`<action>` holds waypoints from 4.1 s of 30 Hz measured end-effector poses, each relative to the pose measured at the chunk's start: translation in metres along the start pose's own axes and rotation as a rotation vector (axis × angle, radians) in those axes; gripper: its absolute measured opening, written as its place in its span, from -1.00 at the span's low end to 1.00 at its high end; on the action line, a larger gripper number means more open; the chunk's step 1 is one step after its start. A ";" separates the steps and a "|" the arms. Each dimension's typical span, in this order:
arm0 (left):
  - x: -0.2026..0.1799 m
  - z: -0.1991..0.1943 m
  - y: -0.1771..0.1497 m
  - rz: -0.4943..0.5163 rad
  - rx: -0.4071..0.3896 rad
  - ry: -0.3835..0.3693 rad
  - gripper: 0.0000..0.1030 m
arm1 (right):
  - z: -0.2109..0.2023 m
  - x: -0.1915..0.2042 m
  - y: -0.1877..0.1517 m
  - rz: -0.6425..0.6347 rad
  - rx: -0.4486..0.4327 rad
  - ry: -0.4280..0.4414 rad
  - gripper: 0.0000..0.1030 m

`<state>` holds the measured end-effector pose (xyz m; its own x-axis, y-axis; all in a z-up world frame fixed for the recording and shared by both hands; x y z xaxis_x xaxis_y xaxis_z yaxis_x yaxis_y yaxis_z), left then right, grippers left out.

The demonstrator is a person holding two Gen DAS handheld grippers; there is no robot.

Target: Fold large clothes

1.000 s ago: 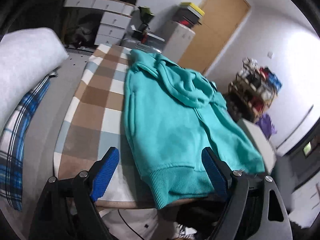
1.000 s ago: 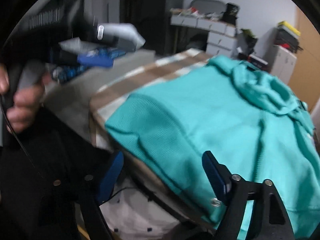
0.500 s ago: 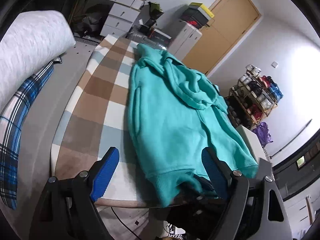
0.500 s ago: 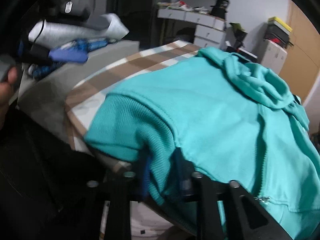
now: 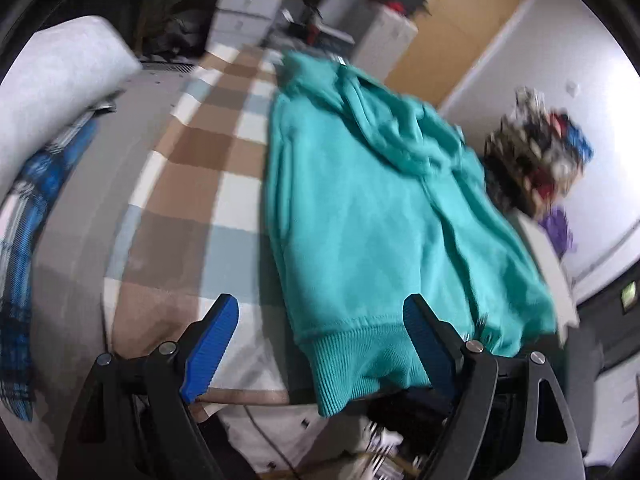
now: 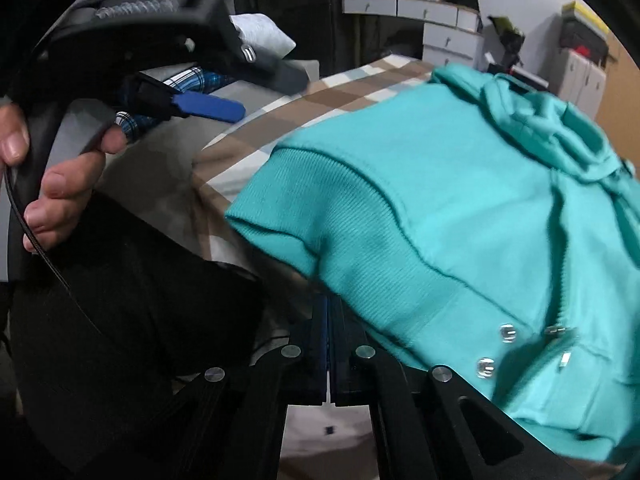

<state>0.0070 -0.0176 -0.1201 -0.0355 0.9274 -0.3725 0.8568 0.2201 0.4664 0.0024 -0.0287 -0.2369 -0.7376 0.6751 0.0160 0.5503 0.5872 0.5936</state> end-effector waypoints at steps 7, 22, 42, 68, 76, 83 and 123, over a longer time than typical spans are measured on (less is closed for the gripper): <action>-0.045 0.039 0.019 0.198 0.124 0.151 0.58 | -0.098 -0.061 -0.019 0.304 -0.343 0.113 0.03; 0.006 0.029 -0.023 0.039 0.258 0.348 0.62 | -0.174 -0.158 -0.047 0.567 -0.528 -0.069 0.59; 0.009 0.000 -0.048 0.144 0.267 0.192 0.14 | -0.101 -0.274 -0.123 0.849 0.071 -0.006 -0.80; 0.010 -0.030 -0.039 0.079 0.193 0.034 -0.74 | -0.141 -0.262 -0.115 0.793 -0.136 0.109 -0.76; 0.014 -0.016 -0.035 -0.051 0.220 -0.182 0.43 | -0.118 -0.259 -0.124 0.866 -0.121 0.173 -0.64; 0.005 -0.018 -0.037 -0.049 0.225 -0.235 0.46 | -0.102 -0.254 -0.122 0.865 -0.012 0.171 -0.36; 0.010 -0.017 -0.052 0.006 0.317 -0.061 -0.91 | -0.128 -0.239 -0.136 0.778 0.006 0.004 -0.87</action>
<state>-0.0470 -0.0147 -0.1342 -0.0070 0.9066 -0.4219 0.9749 0.1001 0.1990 0.0539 -0.3268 -0.2186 -0.1394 0.8926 0.4288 0.9124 -0.0525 0.4059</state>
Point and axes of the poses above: each gripper's, at about its wrist camera, not at the fingertips, and z roughly the way its jaws point, x to its left, y to its top, the point moved 3 cm from there along z, roughly the way its jaws point, and after that the axes turned 4 degrees about x, right-handed, at the moved point
